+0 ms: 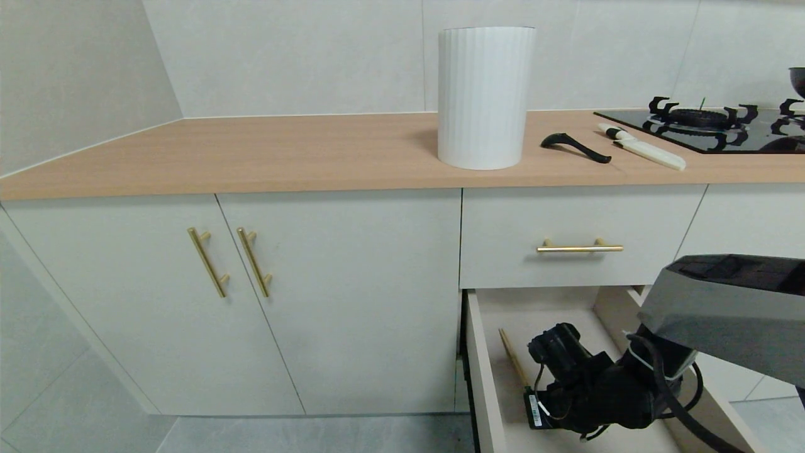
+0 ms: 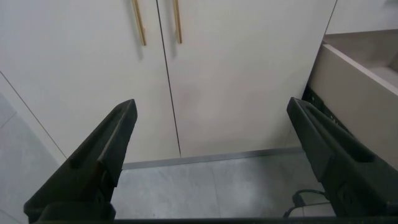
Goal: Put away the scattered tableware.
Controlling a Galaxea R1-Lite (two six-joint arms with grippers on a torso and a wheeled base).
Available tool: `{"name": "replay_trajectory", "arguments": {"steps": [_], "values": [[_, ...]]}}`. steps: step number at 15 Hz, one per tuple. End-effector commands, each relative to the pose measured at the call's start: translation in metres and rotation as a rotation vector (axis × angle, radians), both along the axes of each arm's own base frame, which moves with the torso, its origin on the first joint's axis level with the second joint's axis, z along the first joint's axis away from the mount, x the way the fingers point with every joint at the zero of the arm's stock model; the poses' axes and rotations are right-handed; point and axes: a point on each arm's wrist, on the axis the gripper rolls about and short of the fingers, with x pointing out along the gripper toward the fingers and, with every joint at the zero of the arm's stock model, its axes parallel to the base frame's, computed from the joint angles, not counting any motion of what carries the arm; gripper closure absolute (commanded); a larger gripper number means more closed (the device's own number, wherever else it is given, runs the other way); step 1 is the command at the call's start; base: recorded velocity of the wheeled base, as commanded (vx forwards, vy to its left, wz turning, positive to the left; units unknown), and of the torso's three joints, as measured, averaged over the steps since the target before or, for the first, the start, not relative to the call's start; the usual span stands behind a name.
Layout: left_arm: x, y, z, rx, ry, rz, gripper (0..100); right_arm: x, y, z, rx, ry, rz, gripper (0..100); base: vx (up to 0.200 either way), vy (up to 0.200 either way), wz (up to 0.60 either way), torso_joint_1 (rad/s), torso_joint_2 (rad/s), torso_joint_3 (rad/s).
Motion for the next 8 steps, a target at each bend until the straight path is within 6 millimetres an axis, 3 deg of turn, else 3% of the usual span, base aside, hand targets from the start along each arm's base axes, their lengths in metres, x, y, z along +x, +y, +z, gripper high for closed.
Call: {"name": "replay_trajectory", "arguments": {"steps": [1, 8], "values": [[0.0, 0.0, 0.0, 0.0, 0.0, -0.001, 0, -0.0009, 0.0007, -0.0051, -0.01, 0.012, 0.002, 100, 0.0, 0.0, 0.0, 0.0, 0.0, 0.0], [0.0, 0.0, 0.0, 0.0, 0.0, -0.001, 0, -0.0009, 0.0006, -0.0056, -0.013, 0.012, 0.0, 100, 0.0, 0.0, 0.0, 0.0, 0.0, 0.0]]}}
